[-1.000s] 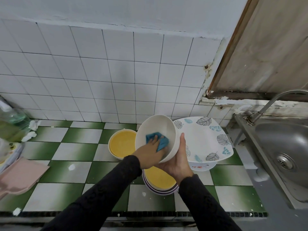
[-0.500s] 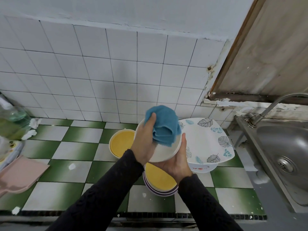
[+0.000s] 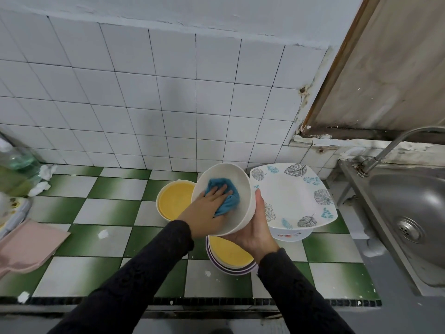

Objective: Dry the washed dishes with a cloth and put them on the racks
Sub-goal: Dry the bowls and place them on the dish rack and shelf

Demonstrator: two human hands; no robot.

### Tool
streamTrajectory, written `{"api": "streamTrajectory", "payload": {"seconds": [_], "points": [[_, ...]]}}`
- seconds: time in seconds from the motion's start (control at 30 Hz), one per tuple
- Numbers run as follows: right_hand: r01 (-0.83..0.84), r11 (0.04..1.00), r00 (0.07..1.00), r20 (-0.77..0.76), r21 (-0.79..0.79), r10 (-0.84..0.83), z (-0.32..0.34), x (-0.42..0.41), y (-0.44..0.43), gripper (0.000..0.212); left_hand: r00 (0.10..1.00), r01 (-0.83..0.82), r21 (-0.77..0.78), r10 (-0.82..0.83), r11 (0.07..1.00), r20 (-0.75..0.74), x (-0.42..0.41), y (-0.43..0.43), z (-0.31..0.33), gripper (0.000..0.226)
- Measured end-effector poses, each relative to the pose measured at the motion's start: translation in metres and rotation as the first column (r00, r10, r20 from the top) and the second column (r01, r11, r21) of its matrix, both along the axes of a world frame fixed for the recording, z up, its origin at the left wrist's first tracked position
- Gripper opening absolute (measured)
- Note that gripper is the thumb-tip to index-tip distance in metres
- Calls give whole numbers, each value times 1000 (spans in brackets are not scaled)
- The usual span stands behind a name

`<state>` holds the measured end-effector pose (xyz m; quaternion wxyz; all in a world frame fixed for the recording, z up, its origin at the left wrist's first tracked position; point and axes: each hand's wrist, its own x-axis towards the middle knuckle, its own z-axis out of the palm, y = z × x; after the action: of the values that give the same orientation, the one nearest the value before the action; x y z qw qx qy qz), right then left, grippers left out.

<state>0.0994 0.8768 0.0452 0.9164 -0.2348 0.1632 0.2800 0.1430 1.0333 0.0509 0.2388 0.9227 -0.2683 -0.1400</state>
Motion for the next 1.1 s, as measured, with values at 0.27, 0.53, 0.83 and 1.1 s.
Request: {"api": "streamTrajectory", "payload": {"seconds": [0.27,0.53,0.83,1.1], "points": [[76,994,997,33,-83,-73,-11,2,-9,122,906,-220,-168,138,961,-401,-33,-14,23,44],[176,977,980,-74,-118,-186,-13,2,-4,118,776,-385,-507,-27,771,-630,-47,-25,52,13],[111,993,994,15,-26,-110,4,3,1,84,610,-755,-623,-131,203,-782,-41,-26,57,50],[224,948,963,198,-226,-180,-1,-12,-17,81,702,-709,-701,166,74,-693,-32,-3,48,17]]}}
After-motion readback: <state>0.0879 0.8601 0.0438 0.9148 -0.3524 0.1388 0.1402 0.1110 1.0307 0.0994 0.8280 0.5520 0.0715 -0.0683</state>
